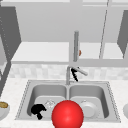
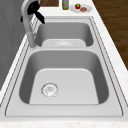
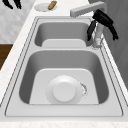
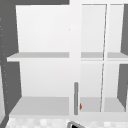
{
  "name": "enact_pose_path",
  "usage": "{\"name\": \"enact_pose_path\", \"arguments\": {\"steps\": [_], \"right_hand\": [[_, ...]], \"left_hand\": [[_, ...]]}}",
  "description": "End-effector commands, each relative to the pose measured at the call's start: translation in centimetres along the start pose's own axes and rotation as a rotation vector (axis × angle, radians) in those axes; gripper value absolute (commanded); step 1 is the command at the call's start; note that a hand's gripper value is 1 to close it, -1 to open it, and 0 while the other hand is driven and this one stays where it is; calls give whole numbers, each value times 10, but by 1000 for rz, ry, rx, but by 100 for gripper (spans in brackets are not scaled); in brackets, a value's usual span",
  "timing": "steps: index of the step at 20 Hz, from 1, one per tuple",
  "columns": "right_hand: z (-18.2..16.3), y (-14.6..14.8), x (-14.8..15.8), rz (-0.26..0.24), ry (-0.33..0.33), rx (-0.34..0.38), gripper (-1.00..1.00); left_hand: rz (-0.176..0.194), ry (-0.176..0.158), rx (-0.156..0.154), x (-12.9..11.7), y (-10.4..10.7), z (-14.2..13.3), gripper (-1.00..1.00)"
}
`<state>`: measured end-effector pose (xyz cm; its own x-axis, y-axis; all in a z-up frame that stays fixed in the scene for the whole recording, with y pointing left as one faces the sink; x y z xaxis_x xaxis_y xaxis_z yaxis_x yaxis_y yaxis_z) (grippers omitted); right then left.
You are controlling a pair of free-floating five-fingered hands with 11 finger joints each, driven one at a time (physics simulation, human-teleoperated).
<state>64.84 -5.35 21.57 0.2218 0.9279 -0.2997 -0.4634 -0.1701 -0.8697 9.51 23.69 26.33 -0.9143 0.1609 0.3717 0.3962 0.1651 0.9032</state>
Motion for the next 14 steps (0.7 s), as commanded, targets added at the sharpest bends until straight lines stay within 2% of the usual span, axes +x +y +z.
{"name": "enact_pose_path", "arguments": {"steps": [1,7,14], "right_hand": [[1,-1,-12,22,-15,-30,-100],[1,9,-29,31,-25,-36,-100],[-13,28,-63,-7,-74,-23,-100]], "left_hand": [[0,0,0,0,0,0,0],[0,0,0,0,0,0,0],[0,0,0,0,0,0,0]]}}
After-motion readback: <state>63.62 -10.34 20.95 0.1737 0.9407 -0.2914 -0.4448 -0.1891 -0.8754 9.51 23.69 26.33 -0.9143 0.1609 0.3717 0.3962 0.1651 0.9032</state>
